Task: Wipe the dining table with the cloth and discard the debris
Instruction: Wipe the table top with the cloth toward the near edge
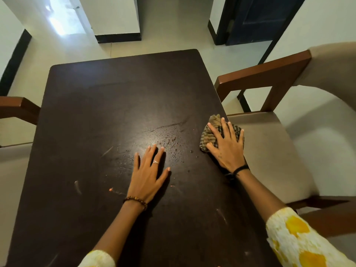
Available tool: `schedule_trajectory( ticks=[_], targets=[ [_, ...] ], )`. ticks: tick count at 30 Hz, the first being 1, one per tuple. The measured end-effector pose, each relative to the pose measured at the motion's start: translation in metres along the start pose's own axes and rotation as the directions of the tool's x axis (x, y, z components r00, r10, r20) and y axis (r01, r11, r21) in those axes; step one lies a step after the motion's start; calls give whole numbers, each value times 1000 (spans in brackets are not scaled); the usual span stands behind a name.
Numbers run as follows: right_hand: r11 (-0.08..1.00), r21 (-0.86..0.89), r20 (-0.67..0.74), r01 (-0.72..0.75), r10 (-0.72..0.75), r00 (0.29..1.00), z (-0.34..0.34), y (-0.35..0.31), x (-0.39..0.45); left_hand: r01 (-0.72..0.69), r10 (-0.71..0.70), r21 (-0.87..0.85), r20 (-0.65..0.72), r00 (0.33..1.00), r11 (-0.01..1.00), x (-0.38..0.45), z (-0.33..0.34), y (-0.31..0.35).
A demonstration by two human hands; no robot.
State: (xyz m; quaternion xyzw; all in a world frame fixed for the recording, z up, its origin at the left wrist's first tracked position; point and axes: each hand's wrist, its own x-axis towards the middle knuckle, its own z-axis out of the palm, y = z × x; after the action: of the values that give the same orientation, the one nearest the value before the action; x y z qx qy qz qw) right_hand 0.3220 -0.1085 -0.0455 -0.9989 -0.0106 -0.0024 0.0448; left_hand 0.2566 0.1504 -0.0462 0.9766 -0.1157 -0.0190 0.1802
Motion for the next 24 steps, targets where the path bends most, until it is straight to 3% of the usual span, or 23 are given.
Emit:
schedule_trajectory(
  ticks=[9, 16, 24],
  targets=[
    [976, 10, -8, -217, 217, 976, 2, -40, 16, 218, -216, 30, -46, 975, 976, -61, -30, -95],
    [1000, 18, -8, -21, 21, 1000, 7, -122, 27, 225, -222, 56, -48, 974, 973, -63, -26, -98],
    [957, 91, 51, 275, -280, 959, 17, -228, 2, 268, -283, -120, -133, 950, 956, -64, -33, -90]
  ],
)
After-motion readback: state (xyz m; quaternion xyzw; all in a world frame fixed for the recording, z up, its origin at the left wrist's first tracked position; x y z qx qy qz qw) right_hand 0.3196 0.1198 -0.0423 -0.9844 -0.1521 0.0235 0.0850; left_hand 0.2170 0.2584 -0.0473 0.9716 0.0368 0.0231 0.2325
